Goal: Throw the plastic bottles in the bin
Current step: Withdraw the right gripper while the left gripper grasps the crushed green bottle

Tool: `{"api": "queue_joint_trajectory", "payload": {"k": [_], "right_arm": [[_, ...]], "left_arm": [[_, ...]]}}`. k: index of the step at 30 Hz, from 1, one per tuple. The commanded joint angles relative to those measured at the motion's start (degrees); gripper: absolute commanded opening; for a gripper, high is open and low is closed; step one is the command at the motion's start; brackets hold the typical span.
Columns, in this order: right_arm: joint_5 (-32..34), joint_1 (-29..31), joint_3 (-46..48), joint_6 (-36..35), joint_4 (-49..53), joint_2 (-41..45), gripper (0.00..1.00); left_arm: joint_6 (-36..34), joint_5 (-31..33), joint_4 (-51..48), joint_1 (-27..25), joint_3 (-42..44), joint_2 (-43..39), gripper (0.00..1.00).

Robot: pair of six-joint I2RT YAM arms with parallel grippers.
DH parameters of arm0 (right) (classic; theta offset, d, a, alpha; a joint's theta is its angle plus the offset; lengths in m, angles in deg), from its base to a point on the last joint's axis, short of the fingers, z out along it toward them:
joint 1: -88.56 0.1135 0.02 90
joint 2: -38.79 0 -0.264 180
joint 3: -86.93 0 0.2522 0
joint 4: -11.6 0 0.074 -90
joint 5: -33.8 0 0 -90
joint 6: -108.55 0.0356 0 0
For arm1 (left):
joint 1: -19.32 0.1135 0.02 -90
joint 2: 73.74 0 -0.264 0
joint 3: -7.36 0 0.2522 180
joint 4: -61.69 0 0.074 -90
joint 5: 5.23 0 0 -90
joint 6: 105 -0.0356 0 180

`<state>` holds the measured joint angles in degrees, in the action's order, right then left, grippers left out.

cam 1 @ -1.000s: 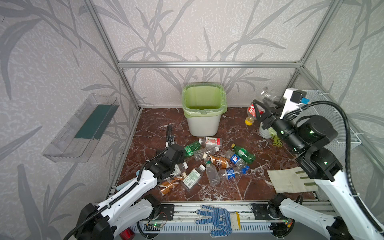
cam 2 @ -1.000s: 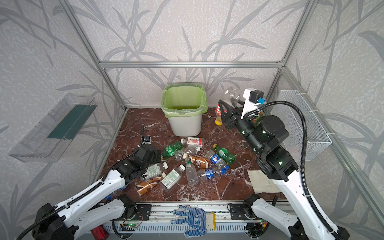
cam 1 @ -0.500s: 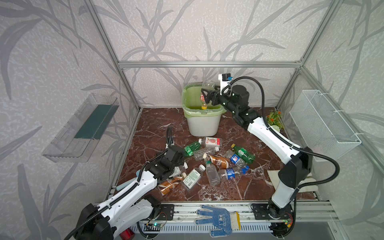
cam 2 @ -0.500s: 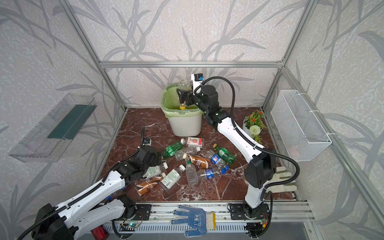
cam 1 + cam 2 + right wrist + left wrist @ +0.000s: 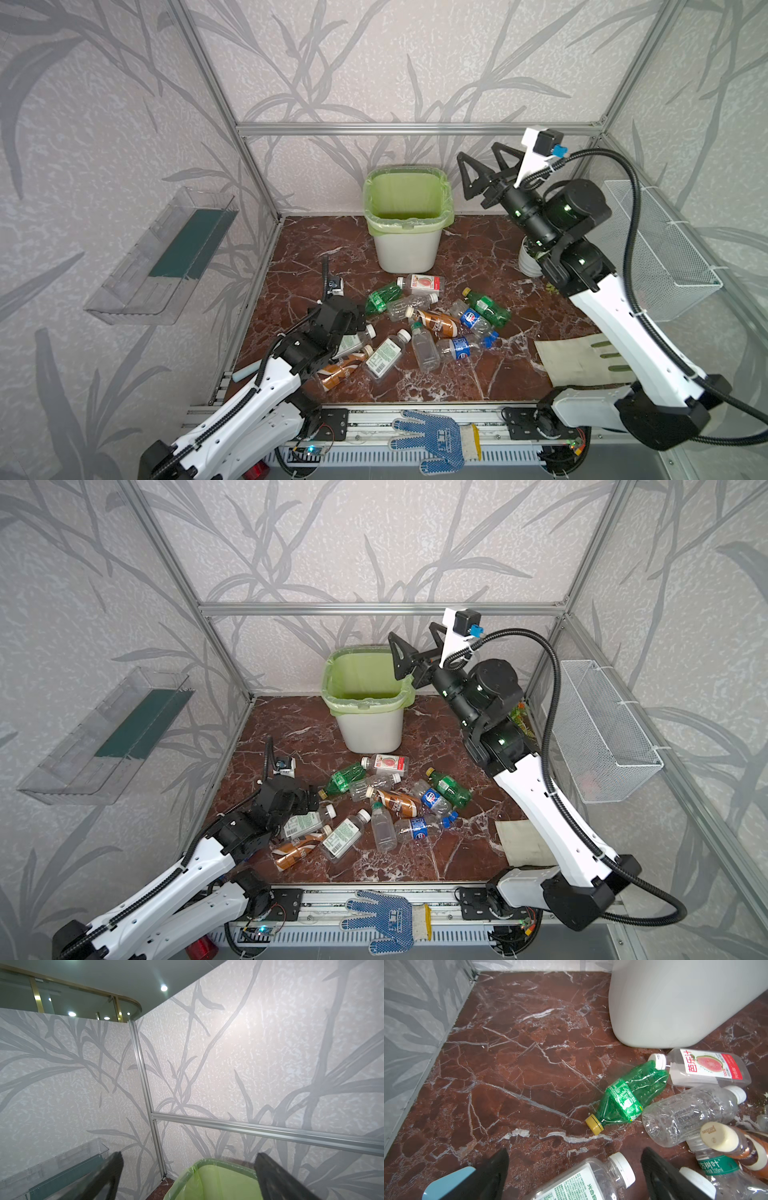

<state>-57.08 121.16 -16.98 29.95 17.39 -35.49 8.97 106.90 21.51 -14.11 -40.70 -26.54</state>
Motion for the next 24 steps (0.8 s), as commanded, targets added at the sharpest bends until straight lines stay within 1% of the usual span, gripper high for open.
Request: {"api": "queue_joint_trajectory", "payload": {"k": [1, 5, 9, 11, 14, 16, 18, 21, 24], "right_arm": [[1.0, -1.7, 9.0, 0.7, 2.9, -0.8, 0.99], [-0.6, -6.1, 21.3, 4.0, 3.3, 3.7, 0.99], [-4.3, -12.8, 35.0, 9.0, 2.2, 9.2, 0.99], [-6.1, -16.1, 40.7, 11.2, 2.2, 12.0, 0.99], [-6.9, -20.2, 48.6, 12.4, 1.7, 16.0, 0.99], [-7.8, -22.5, 52.2, 12.7, 1.8, 18.1, 0.99], [-8.9, -24.8, 55.5, 13.0, 2.0, 19.9, 0.99], [-11.5, -27.9, 59.0, 14.0, 1.7, 21.4, 0.99], [-13.0, -30.3, 61.6, 14.6, 1.0, 21.6, 0.99]], "left_arm": [[-2.7, -4.8, 1.1, -0.2, -0.5, 3.6, 0.99], [-7.1, -7.2, 1.9, -1.4, -3.8, 10.6, 0.99], [-13.0, -9.5, 3.1, -1.7, -6.9, 18.3, 0.98], [-15.1, -9.5, 3.8, -1.6, -8.3, 21.2, 0.98], [-18.3, -10.1, 5.4, -1.5, -10.5, 25.3, 0.98], [-20.2, -9.9, 5.9, -1.4, -12.1, 28.4, 0.98], [-20.0, -7.5, 5.3, -1.4, -14.4, 32.4, 0.95], [-23.1, -8.3, 4.0, -1.3, -17.5, 37.2, 0.95], [-25.3, -7.2, 3.0, -1.2, -20.5, 42.0, 0.95]]}}
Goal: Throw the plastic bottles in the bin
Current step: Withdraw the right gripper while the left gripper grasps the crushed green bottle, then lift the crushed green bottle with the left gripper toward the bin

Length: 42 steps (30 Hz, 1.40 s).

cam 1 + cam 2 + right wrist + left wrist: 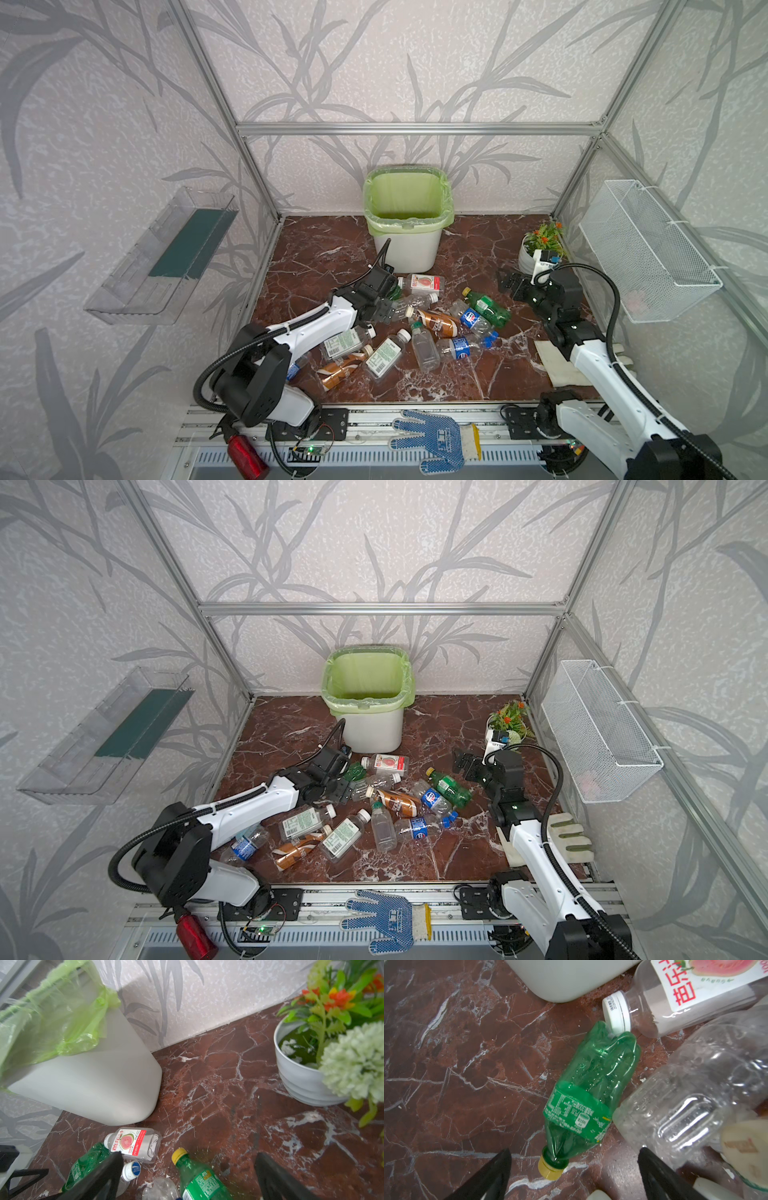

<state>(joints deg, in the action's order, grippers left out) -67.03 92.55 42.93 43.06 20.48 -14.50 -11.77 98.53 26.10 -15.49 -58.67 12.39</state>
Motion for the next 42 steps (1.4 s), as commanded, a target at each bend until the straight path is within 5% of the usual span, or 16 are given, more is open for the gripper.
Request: {"api": "queue_joint_trajectory", "payload": {"k": [1, 20, 26, 31, 42], "right_arm": [[-3.5, -2.3, 2.3, 1.6, -2.5, 0.4, 0.99], [-9.8, -6.6, 3.3, 4.2, -8.7, -9.6, 0.99], [-9.6, -7.5, 3.1, 3.6, -8.0, -9.6, 0.99], [-9.8, -7.9, 3.1, 3.4, -7.8, -9.6, 0.99], [-10.6, -8.1, 3.4, 3.7, -7.2, -9.2, 0.99]], "left_arm": [[-5.0, 2.4, -1.7, 0.2, -3.1, 4.4, 0.95], [-10.4, -0.7, -2.3, 1.4, -7.4, 13.2, 0.87], [-10.2, -1.1, -4.5, 2.0, -8.2, 13.8, 0.74], [-8.2, 1.6, -6.5, 3.3, -9.1, 13.5, 0.57], [0.5, 5.7, -11.7, 8.3, -9.5, 10.5, 0.56]]}}
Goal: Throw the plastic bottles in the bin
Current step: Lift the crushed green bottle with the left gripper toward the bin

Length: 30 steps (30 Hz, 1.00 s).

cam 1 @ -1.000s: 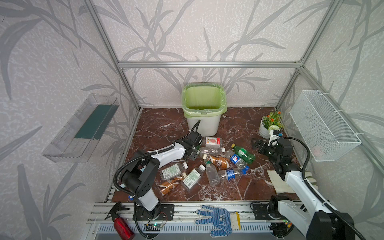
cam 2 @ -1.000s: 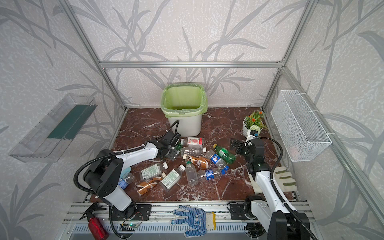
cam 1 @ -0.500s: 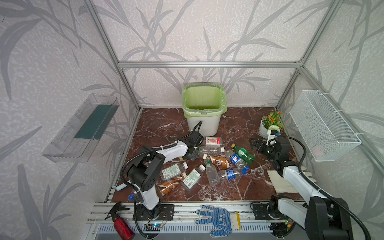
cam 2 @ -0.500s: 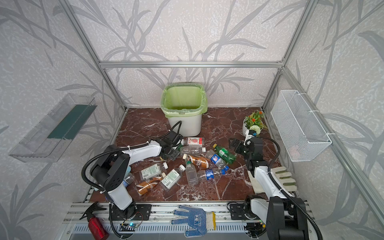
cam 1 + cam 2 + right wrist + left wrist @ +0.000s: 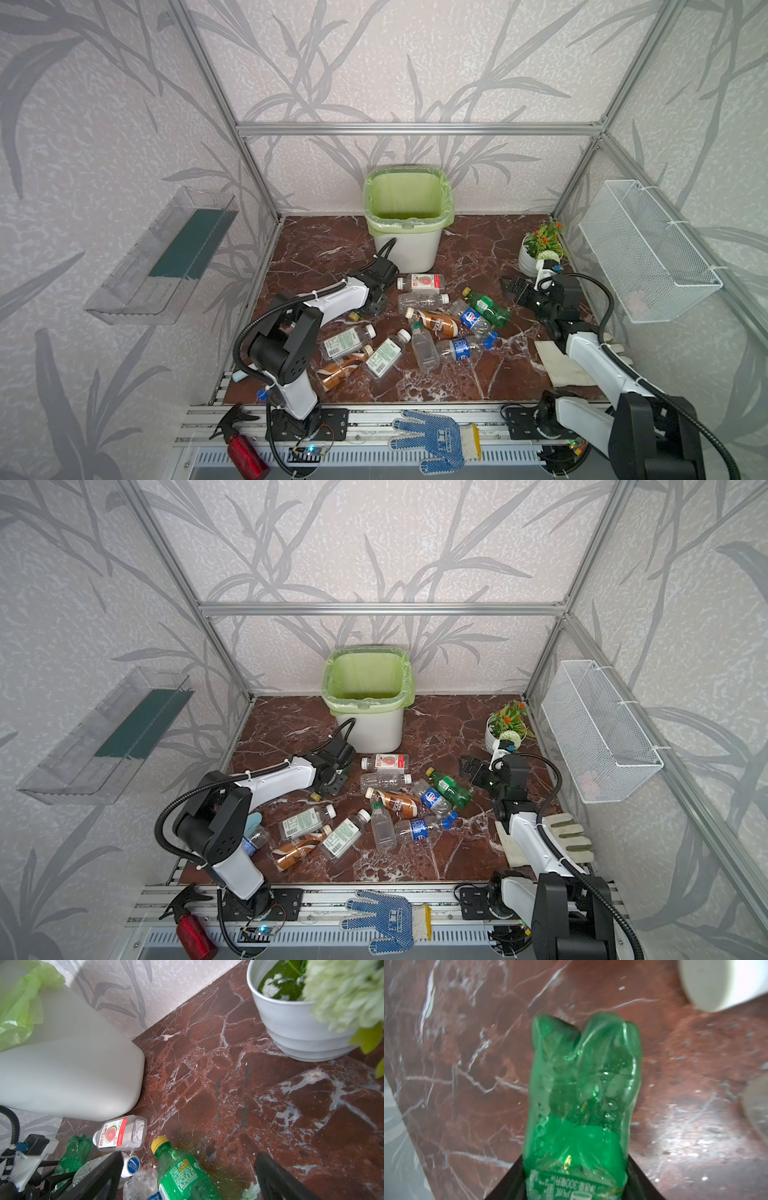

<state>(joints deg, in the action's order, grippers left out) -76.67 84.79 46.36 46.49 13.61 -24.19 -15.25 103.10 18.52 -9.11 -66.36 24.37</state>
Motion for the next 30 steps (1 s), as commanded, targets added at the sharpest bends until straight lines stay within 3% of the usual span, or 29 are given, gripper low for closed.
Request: {"api": "queue_joint_trajectory", "payload": {"k": [1, 6, 10, 13, 26, 30], "right_arm": [[-0.8, -0.3, 0.0, 0.3, -0.2, 0.7, 0.99], [-1.1, -0.4, 0.0, 0.2, 0.1, 1.0, 0.99], [-1.3, -0.5, 0.0, 0.2, 0.3, 1.1, 0.99], [-1.3, -0.5, 0.0, 0.3, 0.3, 1.1, 0.99], [-1.6, -0.6, 0.2, 0.3, -0.3, -0.7, 0.99], [-1.6, -0.7, 0.3, 0.1, 0.0, -0.8, 0.99]], "left_arm": [[4.9, 0.5, -5.0, 2.4, -2.0, -1.3, 0.56], [8.9, -1.6, -7.7, 5.9, -3.0, 0.4, 0.59], [9.6, -2.6, -8.4, 6.8, -3.8, 1.1, 0.76], [9.5, -3.6, -8.2, 6.8, -4.3, 0.8, 0.82], [9.9, 1.3, -8.3, 7.2, -7.5, 3.8, 0.85], [9.0, 0.2, -7.4, 7.9, -8.3, 4.5, 0.85]]}}
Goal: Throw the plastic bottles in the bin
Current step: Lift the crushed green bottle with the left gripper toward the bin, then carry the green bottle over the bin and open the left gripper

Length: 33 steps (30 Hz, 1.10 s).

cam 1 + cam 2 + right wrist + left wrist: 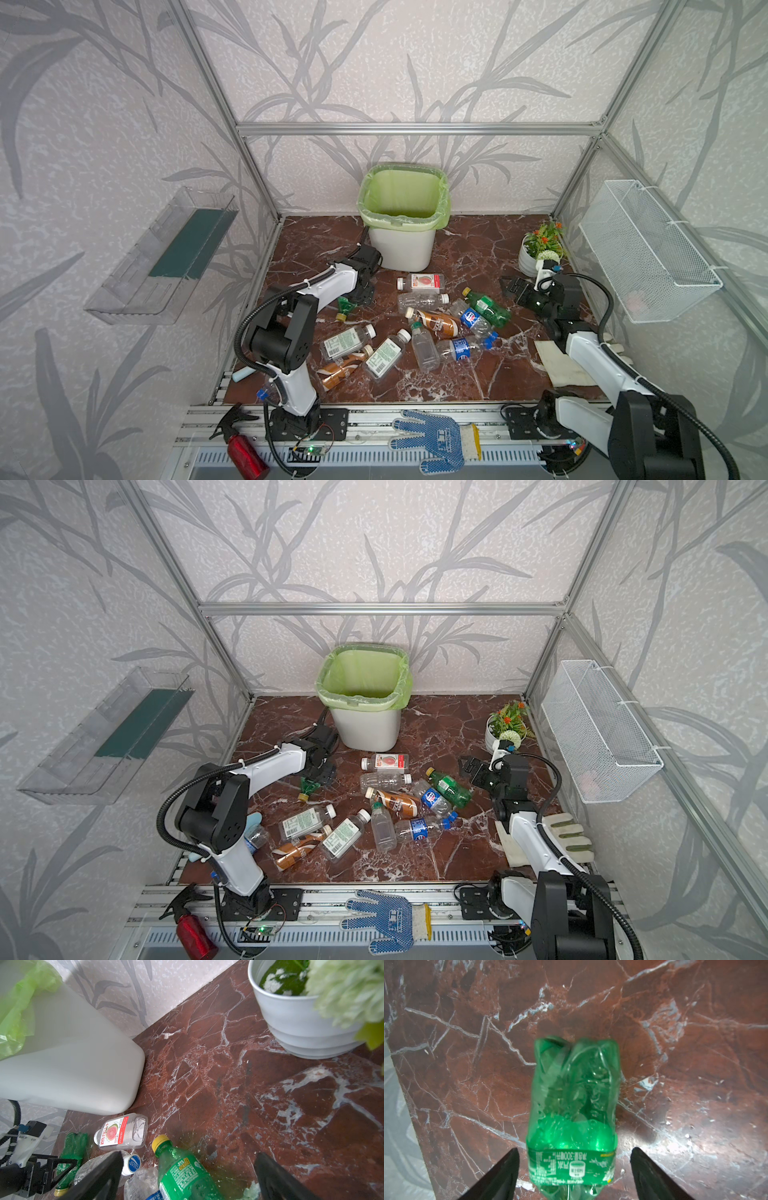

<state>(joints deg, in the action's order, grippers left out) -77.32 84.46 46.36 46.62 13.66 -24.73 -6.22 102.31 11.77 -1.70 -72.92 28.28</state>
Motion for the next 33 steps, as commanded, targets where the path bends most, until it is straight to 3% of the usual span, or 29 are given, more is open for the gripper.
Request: {"api": "queue_joint_trajectory", "payload": {"k": [1, 9, 15, 23, 30, 33], "right_arm": [[-1.0, -0.3, 0.3, 0.0, -0.1, -0.4, 0.99], [-1.3, -0.6, 0.2, -0.2, -0.1, -0.4, 0.99], [-2.0, -1.0, 0.2, 0.1, -0.2, -0.5, 0.99], [-2.7, -1.2, 0.4, 1.3, -1.2, -0.6, 0.99], [-2.7, -1.3, 0.2, 1.8, -1.1, 0.8, 0.99], [-1.8, -1.6, 0.3, 1.8, -0.3, 2.8, 0.99]], "left_arm": [[-0.1, 0.8, -0.8, 0.8, -2.1, 1.1, 0.84], [0.2, -0.9, -3.8, 1.9, -4.7, 6.0, 0.62], [0.7, -1.2, -4.2, 2.3, -5.0, 2.2, 0.50], [1.7, 1.0, -4.2, 4.0, -9.3, -16.0, 0.45], [-3.9, 6.2, 2.5, 4.2, -20.0, -32.9, 0.44], [-6.1, -0.4, 15.1, 4.1, -20.5, -39.7, 0.43]]}}
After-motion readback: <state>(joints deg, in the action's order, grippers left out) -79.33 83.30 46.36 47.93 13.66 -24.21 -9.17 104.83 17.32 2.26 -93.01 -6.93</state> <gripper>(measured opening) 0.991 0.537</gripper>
